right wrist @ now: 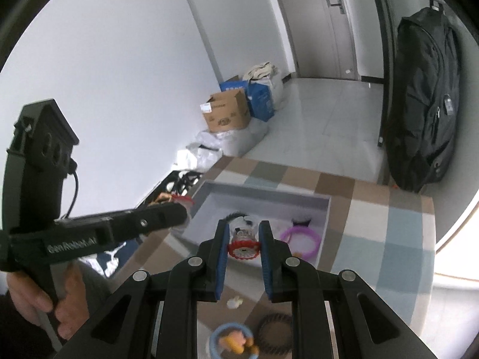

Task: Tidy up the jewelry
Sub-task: 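Lower both pacifier items into the grey box and open both grippers, then withdraw both grippers from the box back over the table, then grasp the small white charm with the left gripper while the right grasps the black coil hair tie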

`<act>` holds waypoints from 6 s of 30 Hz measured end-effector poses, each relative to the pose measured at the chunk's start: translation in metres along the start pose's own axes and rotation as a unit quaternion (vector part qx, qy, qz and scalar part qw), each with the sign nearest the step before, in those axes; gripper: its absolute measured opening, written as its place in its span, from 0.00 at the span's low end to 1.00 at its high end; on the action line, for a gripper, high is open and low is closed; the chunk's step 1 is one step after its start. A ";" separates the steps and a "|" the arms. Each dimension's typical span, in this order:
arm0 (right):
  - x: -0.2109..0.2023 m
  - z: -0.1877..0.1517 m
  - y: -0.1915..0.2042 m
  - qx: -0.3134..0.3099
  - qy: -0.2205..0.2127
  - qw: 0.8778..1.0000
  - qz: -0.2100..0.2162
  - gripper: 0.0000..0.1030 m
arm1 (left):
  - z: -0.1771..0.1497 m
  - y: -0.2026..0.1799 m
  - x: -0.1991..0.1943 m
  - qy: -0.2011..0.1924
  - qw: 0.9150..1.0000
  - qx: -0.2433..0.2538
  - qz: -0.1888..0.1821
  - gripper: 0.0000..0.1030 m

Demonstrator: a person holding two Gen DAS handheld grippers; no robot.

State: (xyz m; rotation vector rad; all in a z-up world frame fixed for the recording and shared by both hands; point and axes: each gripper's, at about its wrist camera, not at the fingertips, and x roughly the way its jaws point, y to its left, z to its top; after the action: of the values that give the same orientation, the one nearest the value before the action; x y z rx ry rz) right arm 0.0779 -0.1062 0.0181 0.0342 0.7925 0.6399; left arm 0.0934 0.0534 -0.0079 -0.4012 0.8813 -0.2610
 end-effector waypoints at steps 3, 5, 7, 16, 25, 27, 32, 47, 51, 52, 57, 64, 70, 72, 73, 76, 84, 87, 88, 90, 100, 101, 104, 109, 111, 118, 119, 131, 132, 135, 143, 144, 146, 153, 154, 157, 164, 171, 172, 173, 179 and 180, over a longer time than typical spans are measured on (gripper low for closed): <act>0.008 0.010 -0.009 0.008 -0.001 1.000 0.002 0.18 | 0.009 0.000 0.013 0.007 1.000 0.006 0.001 0.10; 0.014 0.013 -0.014 0.011 0.004 1.000 0.000 0.18 | 0.013 0.000 0.020 0.012 1.000 0.007 0.001 0.10; 0.019 0.016 -0.020 0.017 0.006 1.000 0.000 0.18 | 0.018 0.001 0.030 0.018 1.000 0.011 0.001 0.10; 0.040 0.018 -0.047 0.048 0.009 0.999 0.008 0.18 | 0.025 0.005 0.057 0.045 0.999 0.016 0.000 0.10; 0.054 0.013 -0.054 0.059 0.019 0.998 0.024 0.18 | 0.021 0.006 0.069 0.064 0.998 0.020 0.006 0.10; 0.057 0.012 -0.055 0.061 0.022 0.998 0.025 0.19 | 0.022 0.005 0.070 0.067 0.998 0.019 0.004 0.10; 0.060 0.012 -0.058 0.069 0.026 0.997 0.030 0.19 | 0.022 0.004 0.070 0.067 0.998 0.016 0.001 0.10; 0.043 0.013 -0.059 0.060 -0.008 0.998 0.015 0.46 | 0.027 0.012 0.069 0.064 0.997 -0.023 -0.048 0.47; 0.030 0.013 -0.059 0.059 -0.028 0.998 0.007 0.56 | 0.026 0.009 0.062 0.056 0.998 -0.008 -0.038 0.47; 0.027 0.012 -0.061 0.062 -0.030 0.998 0.006 0.60 | 0.025 0.008 0.060 0.053 0.998 -0.004 -0.034 0.47; 0.015 0.009 -0.065 0.077 -0.039 0.996 -0.001 0.68 | 0.019 0.003 0.050 0.041 0.999 0.016 -0.010 0.48; -0.004 -0.001 -0.059 0.074 -0.049 0.996 -0.004 0.76 | 0.005 -0.007 0.034 0.021 0.998 0.042 0.037 0.48; -0.017 -0.011 -0.053 0.074 -0.058 0.996 -0.009 0.83 | -0.010 -0.012 0.025 0.009 0.997 0.047 0.065 0.56; -0.019 -0.015 -0.050 0.069 -0.057 0.996 -0.011 0.86 | -0.014 -0.014 0.022 0.000 0.996 0.048 0.072 0.58; -0.020 -0.018 -0.048 0.070 -0.055 0.996 -0.011 0.88 | -0.016 -0.014 0.020 -0.002 0.996 0.048 0.075 0.58; -0.026 -0.027 -0.047 0.076 -0.054 0.996 -0.014 0.96 | -0.022 -0.015 0.016 -0.008 0.995 0.047 0.082 0.59; -0.035 -0.052 -0.043 0.076 -0.039 0.996 -0.031 1.00 | -0.036 -0.021 0.011 -0.024 0.993 0.057 0.097 0.73; -0.034 -0.059 -0.042 0.076 -0.031 0.996 -0.040 1.00 | -0.042 -0.023 0.012 -0.024 0.992 0.071 0.105 0.77; -0.034 -0.063 -0.042 0.077 -0.026 0.996 -0.042 1.00 | -0.045 -0.024 0.013 -0.024 0.991 0.075 0.107 0.78; -0.034 -0.068 -0.041 0.077 -0.020 0.996 -0.046 1.00 | -0.051 -0.025 0.015 -0.021 0.990 0.082 0.109 0.78; -0.031 -0.084 -0.045 0.091 0.003 0.993 -0.071 1.00 | -0.069 -0.027 0.036 0.028 0.983 0.122 0.137 0.78; -0.031 -0.084 -0.047 0.094 0.005 0.993 -0.073 1.00 | -0.070 -0.026 0.038 0.033 0.983 0.121 0.133 0.78; -0.029 -0.085 -0.049 0.096 0.007 0.992 -0.081 1.00 | -0.070 -0.019 0.045 0.062 0.985 0.109 0.120 0.78; -0.027 -0.086 -0.050 0.091 0.010 0.992 -0.091 1.00 | -0.074 -0.025 0.053 0.085 0.983 0.122 0.110 0.78; -0.027 -0.087 -0.051 0.092 0.011 0.992 -0.091 1.00 | -0.075 -0.026 0.056 0.093 0.982 0.124 0.108 0.78; -0.027 -0.088 -0.055 0.100 0.013 0.991 -0.090 1.00 | -0.074 -0.020 0.060 0.107 0.986 0.094 0.082 0.64; -0.027 -0.088 -0.055 0.101 0.013 0.991 -0.089 1.00 | -0.073 -0.021 0.061 0.108 0.987 0.094 0.080 0.59; -0.027 -0.089 -0.058 0.107 0.015 0.990 -0.090 1.00 | -0.082 -0.042 0.067 0.111 0.972 0.165 0.127 0.08; -0.026 -0.089 -0.058 0.108 0.016 0.990 -0.091 1.00 | -0.082 -0.042 0.067 0.113 0.971 0.169 0.127 0.08; -0.026 -0.089 -0.060 0.113 0.019 0.989 -0.090 1.00 | -0.083 -0.042 0.065 0.117 0.971 0.169 0.122 0.08; -0.025 -0.094 -0.061 0.115 0.028 0.989 -0.093 1.00 | -0.069 -0.040 0.046 0.095 0.983 0.135 0.080 0.08; -0.024 -0.094 -0.059 0.111 0.032 0.989 -0.094 1.00 | -0.067 -0.038 0.043 0.095 0.984 0.132 0.073 0.08; -0.022 -0.096 -0.055 0.095 0.042 0.989 -0.104 1.00 | -0.063 -0.036 0.036 0.090 0.987 0.121 0.062 0.08; -0.016 -0.103 -0.037 0.049 0.060 0.990 -0.118 0.86 | -0.052 -0.031 0.022 0.075 0.992 0.093 0.036 0.08; -0.013 -0.104 -0.037 0.046 0.063 0.990 -0.120 0.79 | -0.052 -0.032 0.020 0.071 0.992 0.094 0.035 0.08; -0.005 -0.105 -0.036 0.041 0.073 0.988 -0.130 0.63 | -0.051 -0.032 0.016 0.066 0.993 0.096 0.036 0.08; 0.013 -0.107 -0.027 0.016 0.093 0.985 -0.143 0.43 | -0.049 -0.025 0.007 0.057 0.993 0.096 0.034 0.08; 0.024 -0.107 -0.015 -0.017 0.097 0.981 -0.170 0.26 | -0.048 -0.019 0.004 0.057 0.994 0.088 0.032 0.08; 0.025 -0.108 -0.013 -0.024 0.096 0.979 -0.177 0.20 | -0.048 -0.019 0.005 0.058 0.994 0.088 0.032 0.08; 0.026 -0.108 -0.011 -0.030 0.095 0.979 -0.176 0.11 | -0.048 -0.019 0.004 0.057 0.994 0.088 0.033 0.08; 0.029 -0.108 0.000 -0.064 0.095 0.975 -0.192 0.08 | -0.045 -0.014 0.004 0.054 0.995 0.080 0.034 0.08; 0.028 -0.107 -0.002 -0.060 0.094 0.976 -0.188 0.08 | -0.046 -0.013 0.004 0.054 0.995 0.078 0.034 0.08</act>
State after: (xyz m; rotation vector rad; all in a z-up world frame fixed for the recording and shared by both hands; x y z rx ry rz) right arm 0.0219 -0.1138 -0.0768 -0.2851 0.9132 0.3311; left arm 0.0590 0.0296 -0.0307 -0.2124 0.9711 -0.2893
